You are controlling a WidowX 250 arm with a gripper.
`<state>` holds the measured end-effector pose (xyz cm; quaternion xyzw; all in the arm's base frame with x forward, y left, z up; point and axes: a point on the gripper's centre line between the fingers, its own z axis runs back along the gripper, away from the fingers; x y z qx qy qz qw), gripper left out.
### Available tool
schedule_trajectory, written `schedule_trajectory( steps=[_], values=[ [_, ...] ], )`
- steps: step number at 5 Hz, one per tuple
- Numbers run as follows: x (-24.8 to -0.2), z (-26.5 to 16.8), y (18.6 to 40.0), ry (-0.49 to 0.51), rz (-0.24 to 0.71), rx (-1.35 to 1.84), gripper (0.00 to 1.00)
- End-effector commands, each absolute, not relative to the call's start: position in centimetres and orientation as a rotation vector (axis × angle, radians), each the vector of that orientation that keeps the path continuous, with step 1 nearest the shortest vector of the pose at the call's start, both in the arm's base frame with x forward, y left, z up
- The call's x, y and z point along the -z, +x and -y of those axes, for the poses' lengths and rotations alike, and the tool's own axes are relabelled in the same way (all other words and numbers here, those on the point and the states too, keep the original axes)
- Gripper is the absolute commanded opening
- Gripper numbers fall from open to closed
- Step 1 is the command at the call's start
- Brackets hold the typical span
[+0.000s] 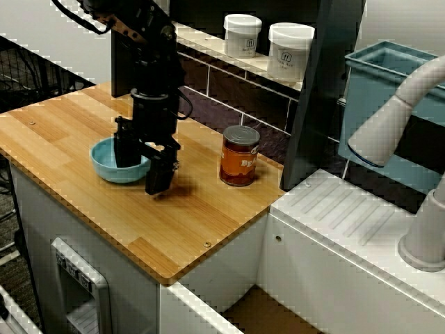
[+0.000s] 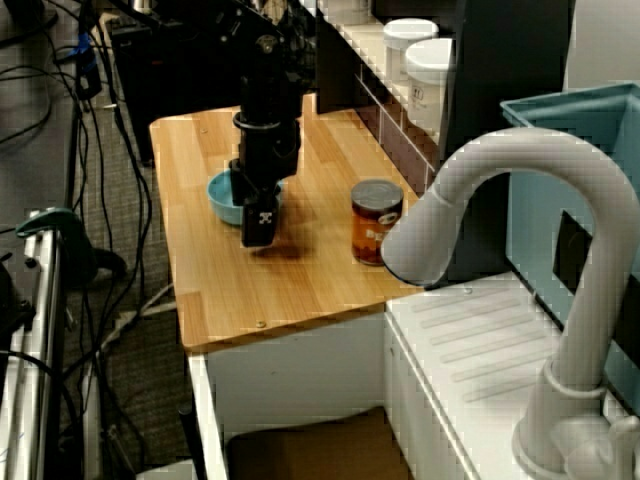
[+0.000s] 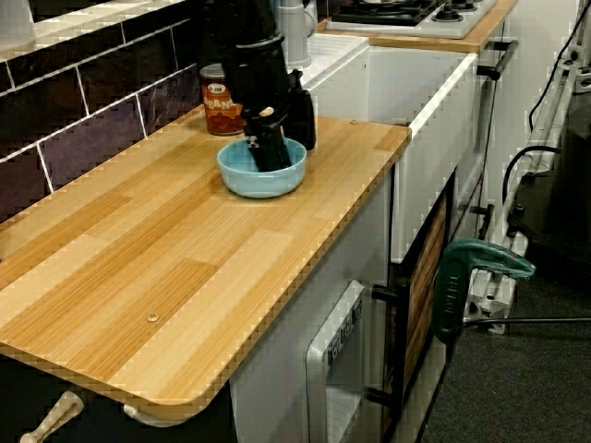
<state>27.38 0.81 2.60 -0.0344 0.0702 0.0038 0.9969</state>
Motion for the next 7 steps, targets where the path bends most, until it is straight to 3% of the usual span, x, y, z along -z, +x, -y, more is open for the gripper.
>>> schedule_trajectory(
  steps=[1,4,7],
  values=[
    [-4.8,1.7,27.0,-0.074,-0.108,0.019,1.00],
    [-5.6,2.8,25.6,-0.080,-0.116,0.026,1.00],
    [-10.6,-4.4,27.1,-0.183,-0.105,-0.033,1.00]
  ],
)
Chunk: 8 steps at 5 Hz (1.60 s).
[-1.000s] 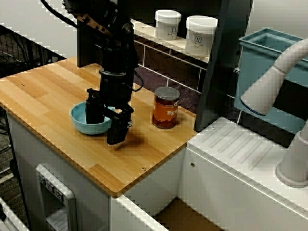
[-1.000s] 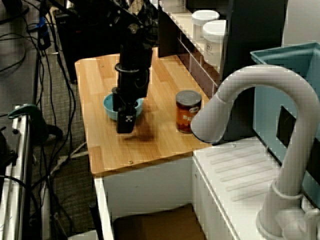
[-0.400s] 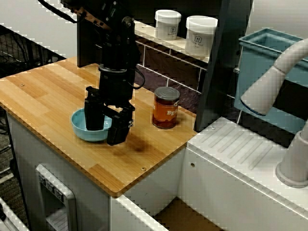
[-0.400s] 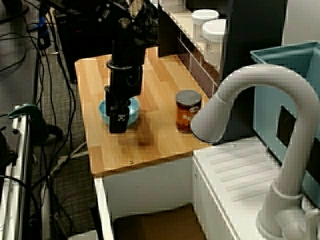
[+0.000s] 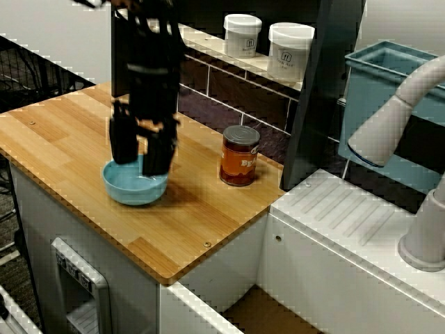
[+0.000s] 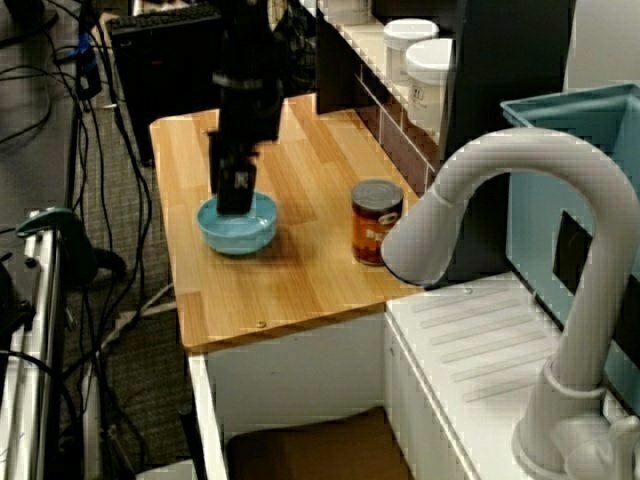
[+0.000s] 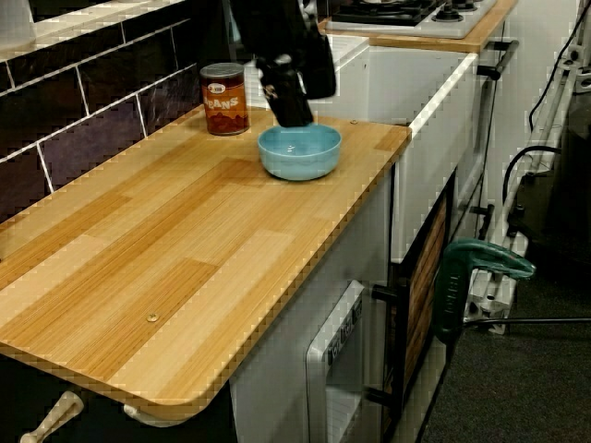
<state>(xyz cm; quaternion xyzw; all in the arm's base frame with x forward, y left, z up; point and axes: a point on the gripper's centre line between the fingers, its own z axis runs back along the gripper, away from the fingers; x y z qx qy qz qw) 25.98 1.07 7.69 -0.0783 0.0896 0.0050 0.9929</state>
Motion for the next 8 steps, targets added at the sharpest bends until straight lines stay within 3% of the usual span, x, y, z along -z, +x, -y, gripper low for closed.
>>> schedule_trajectory(
  steps=[1,3,8],
  values=[
    [-10.1,-7.6,27.7,-0.188,-0.096,-0.073,1.00],
    [-7.2,-8.0,27.3,-0.148,-0.111,-0.085,1.00],
    [-5.0,-5.7,26.2,-0.117,-0.136,-0.059,1.00]
  ],
)
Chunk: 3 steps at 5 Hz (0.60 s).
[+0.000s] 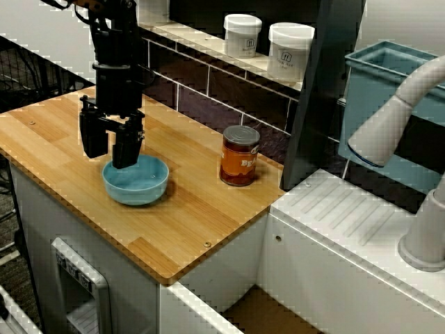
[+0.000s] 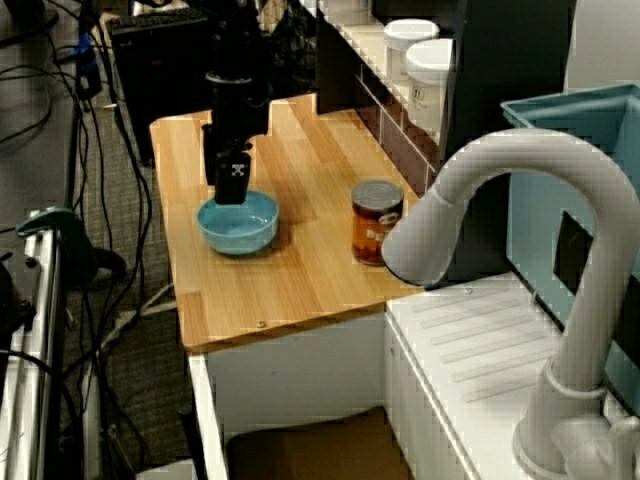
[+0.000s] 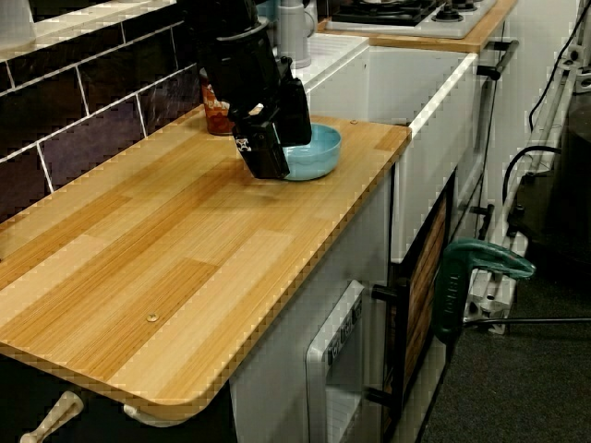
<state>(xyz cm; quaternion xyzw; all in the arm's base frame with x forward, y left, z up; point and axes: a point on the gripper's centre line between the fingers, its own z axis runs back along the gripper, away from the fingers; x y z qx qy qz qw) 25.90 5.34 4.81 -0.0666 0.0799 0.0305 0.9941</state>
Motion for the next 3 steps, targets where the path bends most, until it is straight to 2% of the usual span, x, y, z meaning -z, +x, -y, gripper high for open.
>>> schedule_trajectory(
  steps=[1,3],
  values=[
    [-4.5,-6.1,26.4,-0.120,-0.139,-0.071,1.00],
    [-4.5,-7.2,26.8,-0.115,-0.169,-0.070,1.00]
  ],
)
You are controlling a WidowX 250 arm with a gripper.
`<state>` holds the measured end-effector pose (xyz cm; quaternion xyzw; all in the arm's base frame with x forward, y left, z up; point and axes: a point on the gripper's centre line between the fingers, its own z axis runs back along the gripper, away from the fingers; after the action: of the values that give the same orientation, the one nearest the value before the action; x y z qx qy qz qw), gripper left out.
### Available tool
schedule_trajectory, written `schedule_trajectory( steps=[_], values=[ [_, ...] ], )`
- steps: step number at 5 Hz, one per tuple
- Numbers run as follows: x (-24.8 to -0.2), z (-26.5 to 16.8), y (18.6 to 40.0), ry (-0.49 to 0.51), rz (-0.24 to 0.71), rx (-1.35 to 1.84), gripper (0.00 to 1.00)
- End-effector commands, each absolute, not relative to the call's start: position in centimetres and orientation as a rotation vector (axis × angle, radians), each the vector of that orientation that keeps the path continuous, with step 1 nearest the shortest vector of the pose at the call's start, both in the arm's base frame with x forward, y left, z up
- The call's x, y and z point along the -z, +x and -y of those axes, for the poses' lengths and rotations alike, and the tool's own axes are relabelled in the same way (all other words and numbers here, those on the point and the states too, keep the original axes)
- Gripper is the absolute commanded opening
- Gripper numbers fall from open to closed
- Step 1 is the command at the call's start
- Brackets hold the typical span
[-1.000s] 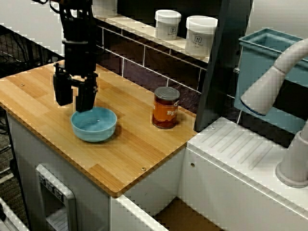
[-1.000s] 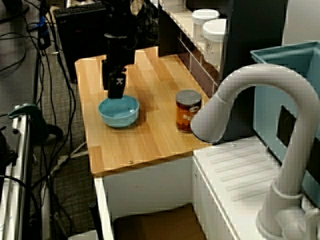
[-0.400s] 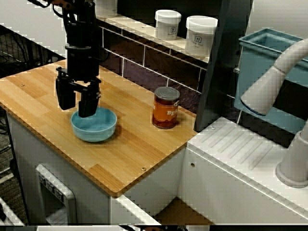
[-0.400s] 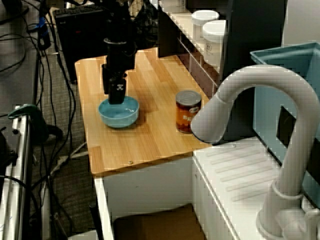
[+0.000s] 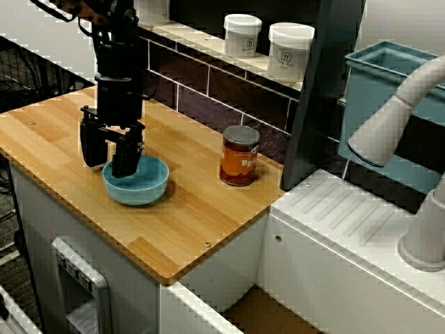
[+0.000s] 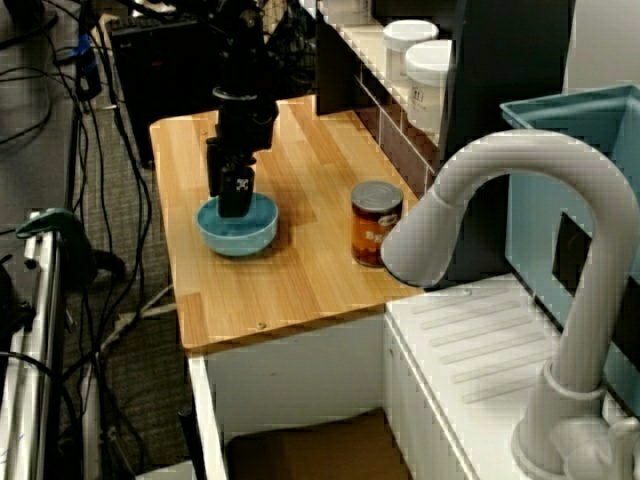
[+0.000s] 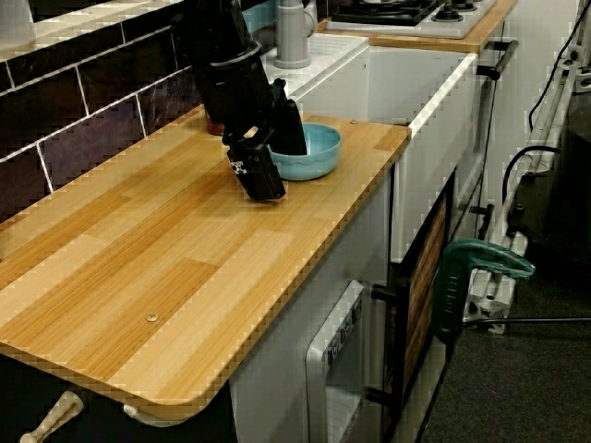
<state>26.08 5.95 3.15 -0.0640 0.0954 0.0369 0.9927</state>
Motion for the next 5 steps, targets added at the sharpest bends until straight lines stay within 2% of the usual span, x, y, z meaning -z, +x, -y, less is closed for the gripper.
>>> schedule_trajectory(
  steps=[1,5],
  values=[
    [-4.7,-8.2,26.7,-0.108,-0.180,-0.066,1.00],
    [-7.8,-14.3,27.9,-0.162,-0.184,-0.101,1.00]
  ],
)
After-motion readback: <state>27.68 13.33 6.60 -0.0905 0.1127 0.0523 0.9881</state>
